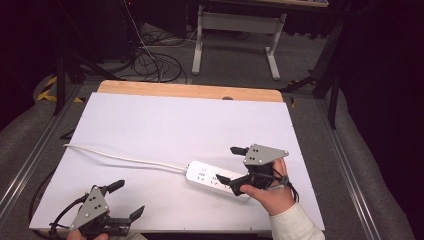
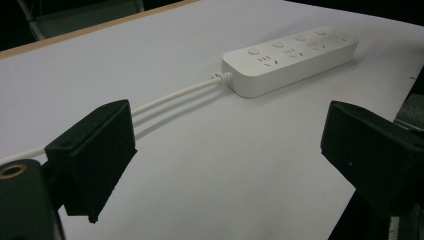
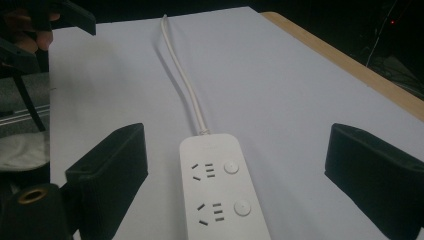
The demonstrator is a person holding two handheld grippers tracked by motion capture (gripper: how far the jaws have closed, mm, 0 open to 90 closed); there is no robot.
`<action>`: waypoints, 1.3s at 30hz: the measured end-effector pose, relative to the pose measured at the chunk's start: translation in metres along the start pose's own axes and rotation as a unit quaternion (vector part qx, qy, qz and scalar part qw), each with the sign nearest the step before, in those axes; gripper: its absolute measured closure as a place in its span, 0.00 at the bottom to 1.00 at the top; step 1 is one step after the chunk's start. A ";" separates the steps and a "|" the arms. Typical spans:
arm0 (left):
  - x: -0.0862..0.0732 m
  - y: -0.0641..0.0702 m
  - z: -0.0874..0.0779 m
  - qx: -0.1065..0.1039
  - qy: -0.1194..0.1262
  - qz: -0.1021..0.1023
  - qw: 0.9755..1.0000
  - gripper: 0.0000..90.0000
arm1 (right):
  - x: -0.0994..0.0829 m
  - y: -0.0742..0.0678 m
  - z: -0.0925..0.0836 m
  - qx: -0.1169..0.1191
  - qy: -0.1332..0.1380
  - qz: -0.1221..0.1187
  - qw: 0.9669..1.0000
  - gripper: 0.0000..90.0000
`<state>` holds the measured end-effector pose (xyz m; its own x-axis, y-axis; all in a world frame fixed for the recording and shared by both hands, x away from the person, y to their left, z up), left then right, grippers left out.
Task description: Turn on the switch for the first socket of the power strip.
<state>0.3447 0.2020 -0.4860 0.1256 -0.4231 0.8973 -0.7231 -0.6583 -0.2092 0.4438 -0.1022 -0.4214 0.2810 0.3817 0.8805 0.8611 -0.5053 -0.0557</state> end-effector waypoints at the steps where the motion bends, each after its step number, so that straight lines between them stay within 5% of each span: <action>1: 0.000 0.000 0.000 0.000 0.000 0.000 1.000 0.09 | 0.001 0.000 0.001 0.001 0.001 -0.004 1.000 0.13; 8: 0.000 0.000 0.000 -0.001 0.000 0.000 1.000 0.09 | 0.007 -0.001 0.007 -0.003 0.004 -0.004 1.000 0.21; 9: 0.000 0.000 0.000 -0.001 0.000 0.000 1.000 0.09 | 0.009 -0.003 0.006 0.006 -0.001 -0.009 1.000 0.36; 12: 0.000 0.000 0.000 -0.001 0.001 0.001 1.000 0.09 | 0.011 -0.005 0.006 0.019 -0.005 -0.015 1.000 0.44; 13: 0.000 0.000 0.000 -0.001 0.001 0.001 1.000 0.09 | 0.013 -0.007 0.006 0.028 -0.008 -0.011 1.000 0.54; 23: 0.000 0.000 -0.001 0.000 0.003 -0.001 1.000 0.09 | 0.012 -0.013 0.017 0.039 -0.066 0.006 0.997 0.78; 25: 0.001 0.000 0.000 0.000 0.004 0.002 1.000 0.09 | 0.012 -0.010 0.018 0.024 -0.080 0.015 0.996 0.91; 29: 0.000 0.000 -0.001 -0.001 0.003 0.000 1.000 0.09 | 0.010 -0.006 0.022 0.022 -0.094 0.022 0.995 1.00; 39: 0.000 0.000 -0.001 0.000 0.003 0.000 1.000 0.09 | 0.009 0.001 0.038 0.018 -0.105 0.030 0.994 1.00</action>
<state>0.3442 0.2024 -0.4853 0.1214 -0.4191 0.8998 -0.7228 -0.6587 -0.2092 0.4637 -0.0700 -0.4319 0.4120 0.5060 0.7578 0.8532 -0.5062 -0.1258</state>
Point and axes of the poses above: each handheld gripper's, and its own axes: z roughly forward along the jaws, x roughly out of its top, y roughly to its right, the point moved 7 cm from there along z, roughly forward along the jaws, and after that the axes turned 10 degrees about z, right-handed, at the moved point
